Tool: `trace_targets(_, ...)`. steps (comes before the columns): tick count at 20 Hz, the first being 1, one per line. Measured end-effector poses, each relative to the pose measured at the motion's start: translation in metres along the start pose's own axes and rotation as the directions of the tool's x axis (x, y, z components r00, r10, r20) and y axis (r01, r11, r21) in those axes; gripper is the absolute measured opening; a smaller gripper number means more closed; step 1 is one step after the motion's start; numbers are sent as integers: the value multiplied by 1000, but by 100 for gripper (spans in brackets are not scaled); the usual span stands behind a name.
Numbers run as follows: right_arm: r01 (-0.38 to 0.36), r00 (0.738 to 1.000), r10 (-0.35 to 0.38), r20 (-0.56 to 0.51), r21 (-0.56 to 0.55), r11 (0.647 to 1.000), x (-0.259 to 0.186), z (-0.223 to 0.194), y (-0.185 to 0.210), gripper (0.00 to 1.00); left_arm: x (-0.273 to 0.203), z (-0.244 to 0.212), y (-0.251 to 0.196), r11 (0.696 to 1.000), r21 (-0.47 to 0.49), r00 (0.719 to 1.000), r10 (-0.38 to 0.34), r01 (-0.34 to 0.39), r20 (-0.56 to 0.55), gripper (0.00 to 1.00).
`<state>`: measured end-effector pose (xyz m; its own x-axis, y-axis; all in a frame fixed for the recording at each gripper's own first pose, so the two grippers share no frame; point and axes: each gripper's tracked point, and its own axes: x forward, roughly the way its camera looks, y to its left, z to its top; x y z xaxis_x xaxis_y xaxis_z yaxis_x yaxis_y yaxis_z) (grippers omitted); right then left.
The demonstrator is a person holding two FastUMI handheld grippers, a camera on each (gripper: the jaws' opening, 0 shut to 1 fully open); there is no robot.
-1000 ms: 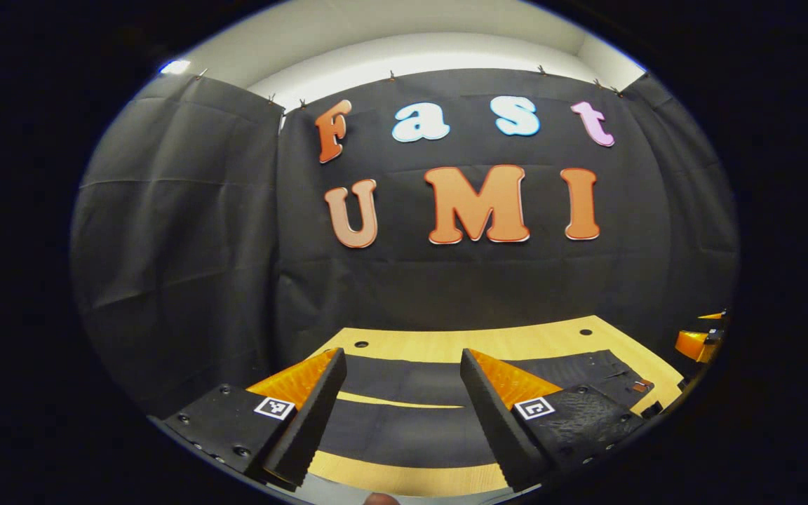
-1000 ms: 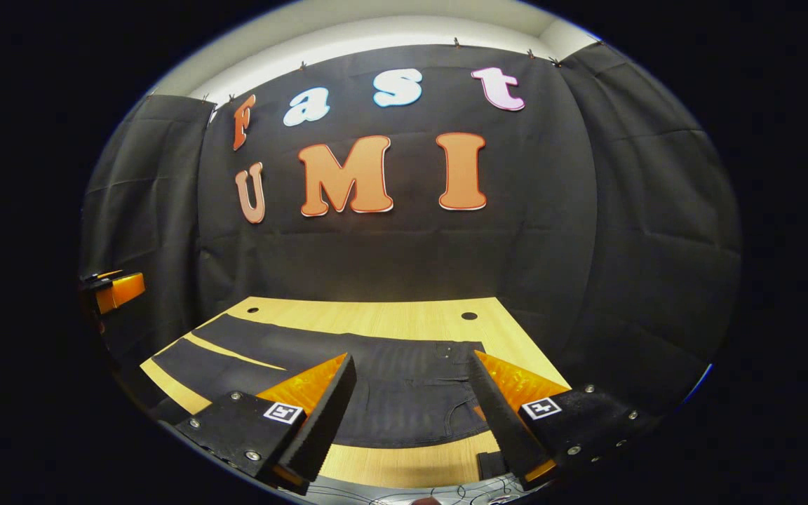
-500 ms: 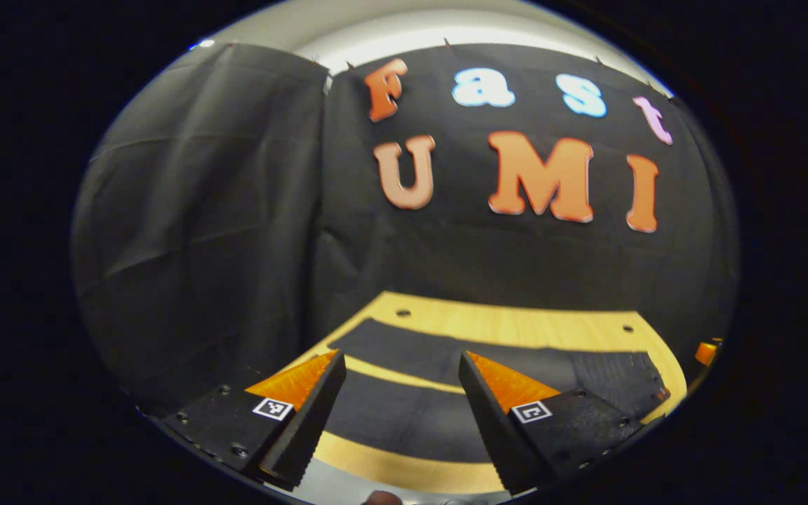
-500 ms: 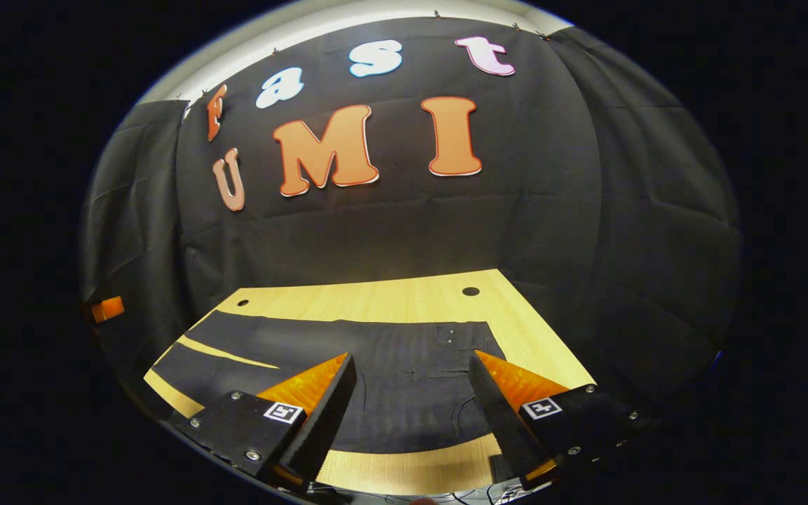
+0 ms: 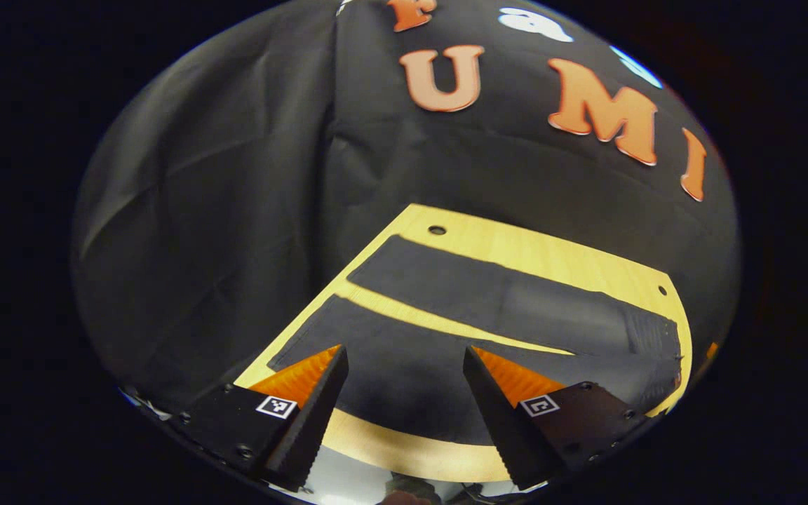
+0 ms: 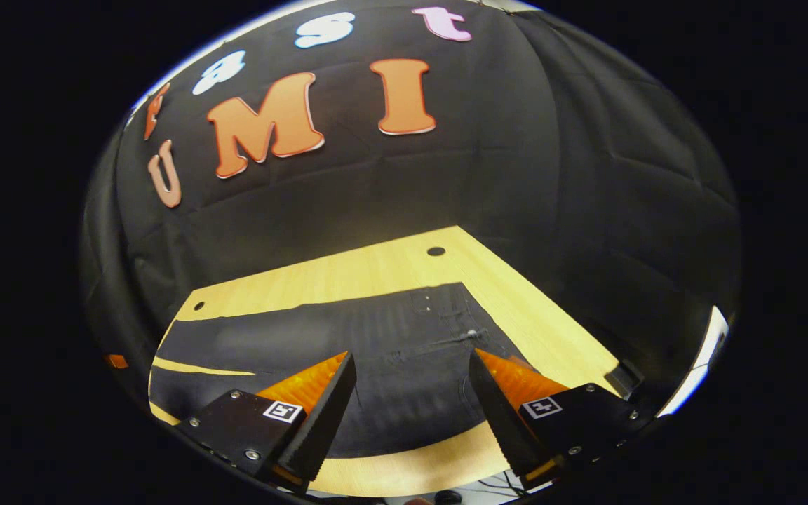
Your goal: Grasp the waist and the cuffs of the jeans and fold them to make the two legs overlap; first hold the waist and fold one-third of the jeans toward the cuffs, then hold the cuffs and fold the remaining one-third in the same direction to finish folding.
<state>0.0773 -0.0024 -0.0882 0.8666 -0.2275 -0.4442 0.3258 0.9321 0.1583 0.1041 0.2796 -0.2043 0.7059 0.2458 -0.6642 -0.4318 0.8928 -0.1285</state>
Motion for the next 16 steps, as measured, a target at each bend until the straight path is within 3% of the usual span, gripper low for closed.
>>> trace_targets(3,55,994,-49,-95,67,996,5,-23,-2,98,29,-13,31,998,-70,992,-5,-4,-128,100)
trace_targets(7,78,981,-48,-187,159,984,7,-38,0,98,62,-37,52,980,-200,954,-50,-11,-296,98)
trace_targets(13,87,953,-11,-302,240,967,47,-53,-19,99,89,-79,79,917,-379,884,-70,-125,-462,100)
trace_targets(16,148,927,-40,-374,267,952,61,-65,-38,98,94,-88,90,899,-392,860,-37,-193,-508,92)
